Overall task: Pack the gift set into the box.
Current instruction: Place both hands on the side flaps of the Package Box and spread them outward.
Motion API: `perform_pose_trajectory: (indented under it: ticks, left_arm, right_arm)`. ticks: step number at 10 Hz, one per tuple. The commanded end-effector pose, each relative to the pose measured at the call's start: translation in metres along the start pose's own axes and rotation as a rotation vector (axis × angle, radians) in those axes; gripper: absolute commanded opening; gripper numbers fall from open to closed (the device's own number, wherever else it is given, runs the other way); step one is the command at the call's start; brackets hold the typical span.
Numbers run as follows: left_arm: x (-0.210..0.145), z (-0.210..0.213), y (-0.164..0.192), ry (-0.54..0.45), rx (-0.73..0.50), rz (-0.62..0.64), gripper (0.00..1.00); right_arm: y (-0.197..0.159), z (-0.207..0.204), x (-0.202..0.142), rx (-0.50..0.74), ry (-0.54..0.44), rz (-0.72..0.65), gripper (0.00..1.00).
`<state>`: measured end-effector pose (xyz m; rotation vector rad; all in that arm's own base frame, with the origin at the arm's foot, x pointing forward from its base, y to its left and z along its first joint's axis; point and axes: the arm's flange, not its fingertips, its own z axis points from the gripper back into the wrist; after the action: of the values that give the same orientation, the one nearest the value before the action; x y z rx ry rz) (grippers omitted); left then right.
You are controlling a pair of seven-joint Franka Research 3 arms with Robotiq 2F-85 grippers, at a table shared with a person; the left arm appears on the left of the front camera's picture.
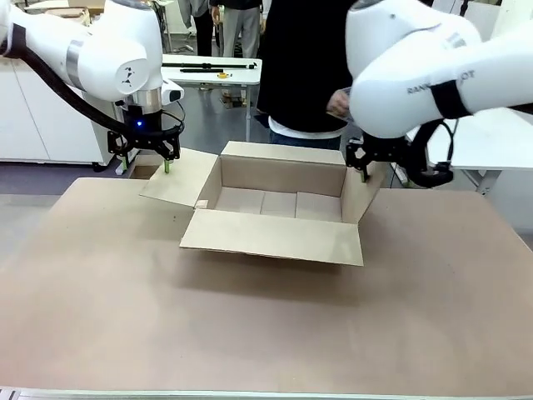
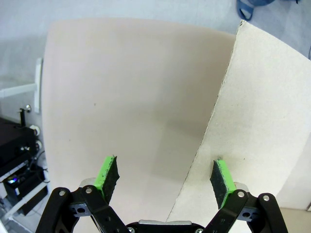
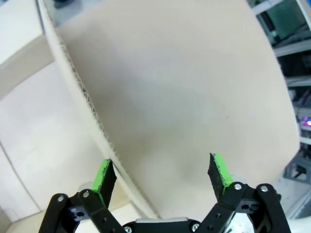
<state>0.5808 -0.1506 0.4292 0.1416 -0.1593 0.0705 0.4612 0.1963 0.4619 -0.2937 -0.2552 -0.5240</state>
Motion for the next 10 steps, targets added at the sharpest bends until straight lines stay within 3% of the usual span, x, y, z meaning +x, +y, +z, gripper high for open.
perform_pose_trajectory:
  ticks: [1,3,4,8,10]
  left_arm:
    - [0.000,0.000,0.002,-0.013,0.018,0.006,1.00]
    - [0.000,0.000,0.002,-0.013,0.018,0.006,1.00]
    - [0.000,0.000,0.002,-0.013,0.018,0.006,1.00]
    - [0.000,0.000,0.002,-0.013,0.018,0.006,1.00]
    - [0.000,0.000,0.002,-0.013,0.018,0.006,1.00]
  right_arm:
    - [-0.034,-0.011,-0.010,0.058,0.002,-0.013,1.00]
    - [-0.051,-0.033,-0.013,0.171,0.016,0.057,1.00]
    - [-0.028,-0.011,-0.004,0.025,0.001,-0.020,1.00]
    - [-0.028,-0.011,-0.004,0.025,0.001,-0.020,1.00]
    - [-0.020,-0.022,-0.006,0.053,-0.014,0.049,1.00]
